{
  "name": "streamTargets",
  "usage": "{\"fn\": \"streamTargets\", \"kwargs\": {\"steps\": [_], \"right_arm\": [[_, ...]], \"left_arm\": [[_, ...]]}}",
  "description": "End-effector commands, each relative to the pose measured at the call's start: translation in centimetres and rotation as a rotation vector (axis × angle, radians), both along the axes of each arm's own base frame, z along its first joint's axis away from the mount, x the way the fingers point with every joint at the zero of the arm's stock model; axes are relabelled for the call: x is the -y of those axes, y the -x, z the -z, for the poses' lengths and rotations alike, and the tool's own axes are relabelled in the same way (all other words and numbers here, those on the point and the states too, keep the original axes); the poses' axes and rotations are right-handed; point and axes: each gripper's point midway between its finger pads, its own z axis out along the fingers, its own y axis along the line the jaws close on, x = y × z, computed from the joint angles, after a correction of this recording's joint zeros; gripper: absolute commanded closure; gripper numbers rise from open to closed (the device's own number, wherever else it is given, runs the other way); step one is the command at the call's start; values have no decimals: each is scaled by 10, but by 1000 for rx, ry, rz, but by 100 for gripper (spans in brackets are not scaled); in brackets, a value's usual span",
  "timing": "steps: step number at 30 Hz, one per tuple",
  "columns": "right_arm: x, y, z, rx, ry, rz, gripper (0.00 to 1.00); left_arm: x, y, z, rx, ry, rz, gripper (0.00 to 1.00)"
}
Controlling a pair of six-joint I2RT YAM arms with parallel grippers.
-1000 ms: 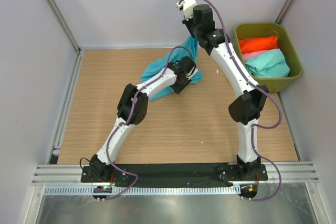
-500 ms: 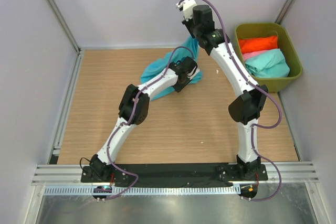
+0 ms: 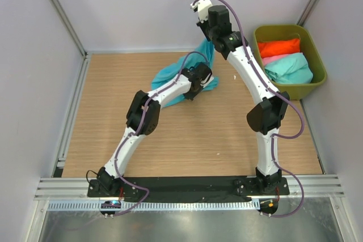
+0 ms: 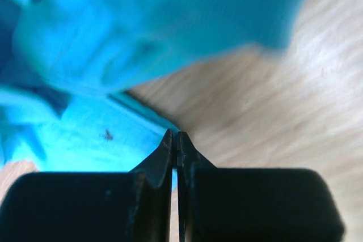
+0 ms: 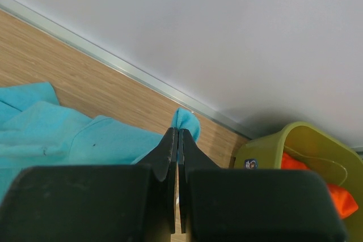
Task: Fold and stack the t-shirts
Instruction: Flatten the tshirt out
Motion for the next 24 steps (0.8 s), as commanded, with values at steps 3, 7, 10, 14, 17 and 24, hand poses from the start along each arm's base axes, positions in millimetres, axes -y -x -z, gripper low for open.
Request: {"fn": "streamTargets", "kwargs": {"steps": [3,7,10,14,17,24], "right_arm": [[8,2,-39,96,-21,27,99],[13,5,-49,116,-13,43,99],[16,5,-45,108,-3,52,99],[16,7,-47,110,-7,47,99],[19,14,-61,132,-10,53,99],[53,58,-135,275,-44,118,99]], "left_arm": [[-25,-1,-119,149,100,-24,100],[-51,0,-171,216,139,-42,100],[-63,6,-189,228,135,-37,100],[-74,22,-191,201,138,-43,100],[-94,30,-204,217,134,-73,100],[-183,16,-299,454,169,-217,100]]}}
